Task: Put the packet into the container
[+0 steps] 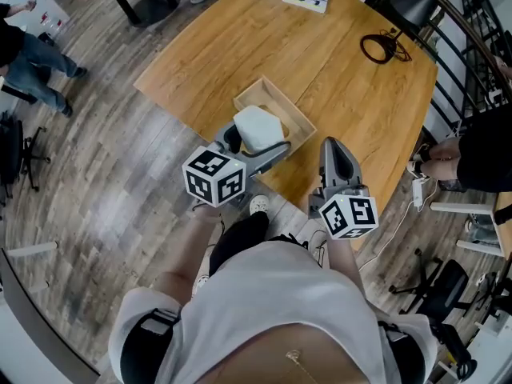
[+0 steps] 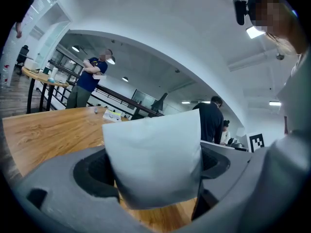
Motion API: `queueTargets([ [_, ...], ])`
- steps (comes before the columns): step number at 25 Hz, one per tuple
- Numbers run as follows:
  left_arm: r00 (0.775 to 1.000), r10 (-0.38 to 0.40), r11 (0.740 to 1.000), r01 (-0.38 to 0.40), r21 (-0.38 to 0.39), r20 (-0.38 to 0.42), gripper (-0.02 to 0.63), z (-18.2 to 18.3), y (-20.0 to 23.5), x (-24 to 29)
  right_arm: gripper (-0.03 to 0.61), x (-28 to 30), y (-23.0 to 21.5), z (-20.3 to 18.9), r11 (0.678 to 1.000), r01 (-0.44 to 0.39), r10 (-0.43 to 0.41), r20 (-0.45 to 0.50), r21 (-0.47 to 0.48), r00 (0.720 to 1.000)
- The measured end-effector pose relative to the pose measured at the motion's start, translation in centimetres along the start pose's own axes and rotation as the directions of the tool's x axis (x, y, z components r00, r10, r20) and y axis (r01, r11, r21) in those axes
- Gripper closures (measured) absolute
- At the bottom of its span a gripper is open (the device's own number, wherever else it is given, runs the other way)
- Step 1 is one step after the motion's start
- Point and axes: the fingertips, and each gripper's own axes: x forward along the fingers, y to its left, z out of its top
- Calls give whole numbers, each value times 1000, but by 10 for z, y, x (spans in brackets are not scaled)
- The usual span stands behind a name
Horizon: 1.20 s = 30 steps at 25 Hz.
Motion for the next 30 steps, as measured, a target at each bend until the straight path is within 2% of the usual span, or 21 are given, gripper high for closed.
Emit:
queueTargets([
  [4, 997, -11, 1000, 12, 16, -75, 126, 2, 10, 15, 568, 11, -5, 5, 1000, 13, -13, 0, -2, 1000],
  [8, 987, -13, 998, 24, 66, -162, 126, 3, 16, 30, 568, 24, -6, 14, 1000, 2, -2, -6, -19, 1000],
  [12, 968, -16, 995, 40, 90, -251, 126, -1, 20, 43, 568, 43, -12, 27, 999, -8, 7, -13, -51, 1000],
  [15, 944, 7, 993, 32, 112, -329, 126, -7, 25, 49, 568, 56, -16, 41, 998, -23, 23, 6, -61, 1000],
  [20, 885, 72, 982, 18, 188, -461, 126, -19, 37, 61, 568, 75, -24, 49, 997, -56, 55, -7, -59, 998],
  [25, 796, 144, 951, 53, 304, -588, 126, -36, 49, 78, 568, 83, -40, 40, 998, -58, 57, -25, -28, 998],
  [30, 721, 141, 955, 81, 284, -678, 126, -52, 54, 84, 568, 88, -52, 29, 998, -57, 58, -50, 11, 997],
])
